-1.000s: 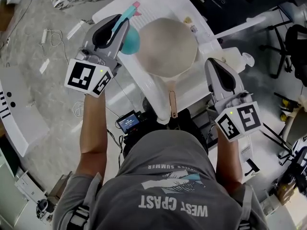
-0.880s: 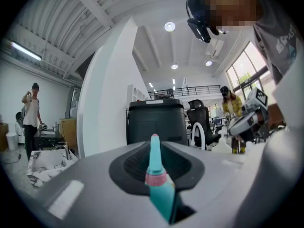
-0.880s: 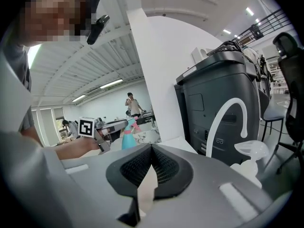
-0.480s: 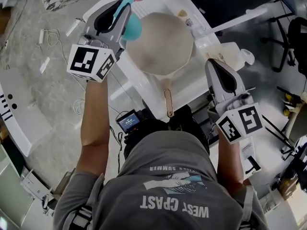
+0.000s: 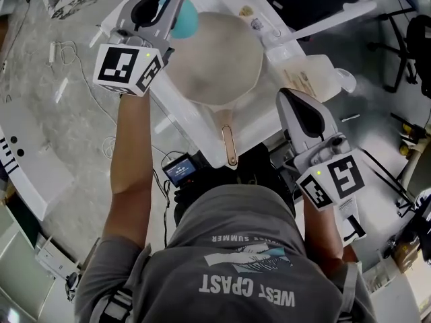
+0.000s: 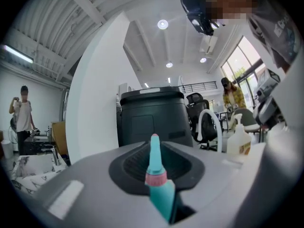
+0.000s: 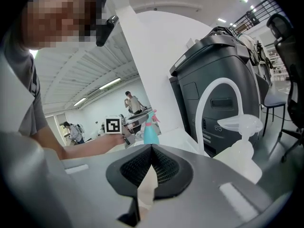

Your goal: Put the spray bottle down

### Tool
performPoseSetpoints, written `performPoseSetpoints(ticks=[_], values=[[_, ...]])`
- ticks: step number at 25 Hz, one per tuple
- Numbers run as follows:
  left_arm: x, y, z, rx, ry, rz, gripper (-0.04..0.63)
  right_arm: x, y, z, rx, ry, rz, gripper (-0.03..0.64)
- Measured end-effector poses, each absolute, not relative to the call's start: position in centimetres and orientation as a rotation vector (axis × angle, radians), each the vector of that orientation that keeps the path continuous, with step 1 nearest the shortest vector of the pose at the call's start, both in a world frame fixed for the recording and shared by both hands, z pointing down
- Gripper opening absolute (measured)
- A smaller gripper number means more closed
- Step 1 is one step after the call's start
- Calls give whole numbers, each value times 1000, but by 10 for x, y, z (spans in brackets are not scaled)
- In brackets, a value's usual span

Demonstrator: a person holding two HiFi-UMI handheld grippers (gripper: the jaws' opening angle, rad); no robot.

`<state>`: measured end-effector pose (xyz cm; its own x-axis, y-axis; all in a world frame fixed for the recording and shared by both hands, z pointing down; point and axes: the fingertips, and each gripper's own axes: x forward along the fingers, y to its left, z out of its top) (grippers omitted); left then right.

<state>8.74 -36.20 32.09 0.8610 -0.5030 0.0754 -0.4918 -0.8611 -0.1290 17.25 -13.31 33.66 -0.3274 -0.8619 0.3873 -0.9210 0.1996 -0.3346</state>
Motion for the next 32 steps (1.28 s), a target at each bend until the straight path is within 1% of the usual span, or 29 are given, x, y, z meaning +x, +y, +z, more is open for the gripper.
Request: performPoseSetpoints(ticks=[32], values=[[182,-442,394,-2983,671,-43,63,160,-134,375,1614,-2327,941,2]])
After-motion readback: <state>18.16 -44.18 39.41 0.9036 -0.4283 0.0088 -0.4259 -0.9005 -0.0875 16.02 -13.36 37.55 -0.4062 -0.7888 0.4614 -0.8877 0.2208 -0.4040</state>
